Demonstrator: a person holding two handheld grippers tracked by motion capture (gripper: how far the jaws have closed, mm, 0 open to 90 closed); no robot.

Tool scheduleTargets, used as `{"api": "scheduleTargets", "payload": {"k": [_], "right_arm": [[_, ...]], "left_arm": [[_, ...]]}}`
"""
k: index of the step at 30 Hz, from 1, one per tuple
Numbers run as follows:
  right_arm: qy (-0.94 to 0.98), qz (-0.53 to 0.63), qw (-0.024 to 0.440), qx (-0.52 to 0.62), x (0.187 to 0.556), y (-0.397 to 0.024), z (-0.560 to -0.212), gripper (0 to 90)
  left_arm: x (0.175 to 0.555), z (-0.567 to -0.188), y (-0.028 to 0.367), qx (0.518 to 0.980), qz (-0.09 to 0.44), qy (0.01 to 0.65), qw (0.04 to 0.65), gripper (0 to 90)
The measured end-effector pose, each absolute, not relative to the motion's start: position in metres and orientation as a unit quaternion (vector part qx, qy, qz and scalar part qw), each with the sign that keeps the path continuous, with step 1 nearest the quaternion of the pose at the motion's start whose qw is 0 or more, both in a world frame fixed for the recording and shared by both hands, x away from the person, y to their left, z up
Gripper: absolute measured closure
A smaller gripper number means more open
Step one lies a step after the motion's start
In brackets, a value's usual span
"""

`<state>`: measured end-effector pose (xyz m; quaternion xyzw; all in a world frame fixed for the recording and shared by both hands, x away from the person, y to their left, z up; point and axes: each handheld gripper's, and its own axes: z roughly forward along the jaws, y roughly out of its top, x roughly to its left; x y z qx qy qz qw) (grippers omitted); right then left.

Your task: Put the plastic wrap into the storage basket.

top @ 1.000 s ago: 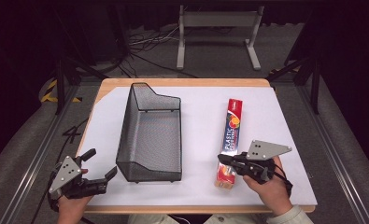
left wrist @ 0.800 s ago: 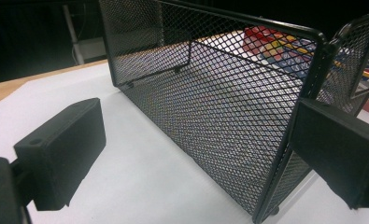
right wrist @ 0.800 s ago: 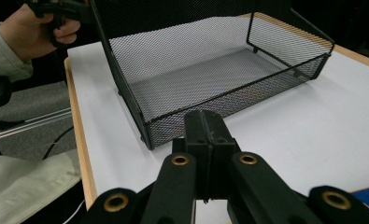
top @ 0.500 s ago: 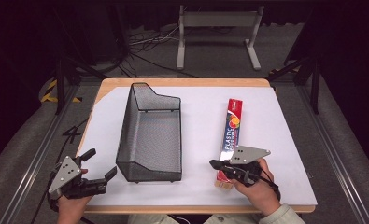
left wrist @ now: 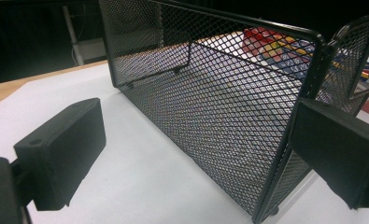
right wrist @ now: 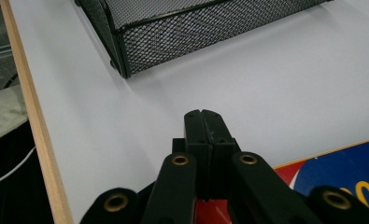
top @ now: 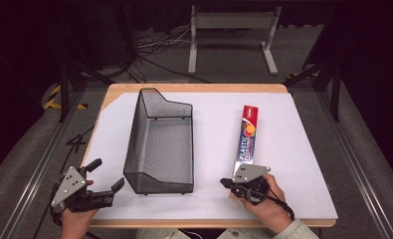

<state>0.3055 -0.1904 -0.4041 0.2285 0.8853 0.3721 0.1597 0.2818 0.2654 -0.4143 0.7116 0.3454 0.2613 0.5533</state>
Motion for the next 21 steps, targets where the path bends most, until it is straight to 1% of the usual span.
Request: {"api": "scheduleTargets", "payload": {"k": [7, 16, 19, 21], "right_arm": [[0.896, 0.346, 0.146, 0.235, 0.309, -0.188, -0.409, 90.0], [0.906, 0.319, 0.149, 0.237, 0.307, -0.185, -0.403, 90.0], [0.909, 0.308, 0.143, 0.241, 0.306, -0.187, -0.399, 90.0], [0.912, 0.299, 0.131, 0.250, 0.307, -0.190, -0.397, 90.0]], "left_arm": [[0.282, -0.414, 0.265, 0.714, 0.261, 0.344, 0.552, 4.7], [0.281, -0.415, 0.266, 0.710, 0.260, 0.346, 0.556, 4.7], [0.281, -0.414, 0.266, 0.709, 0.260, 0.347, 0.556, 4.7], [0.281, -0.414, 0.267, 0.709, 0.260, 0.348, 0.555, 4.7]]}}
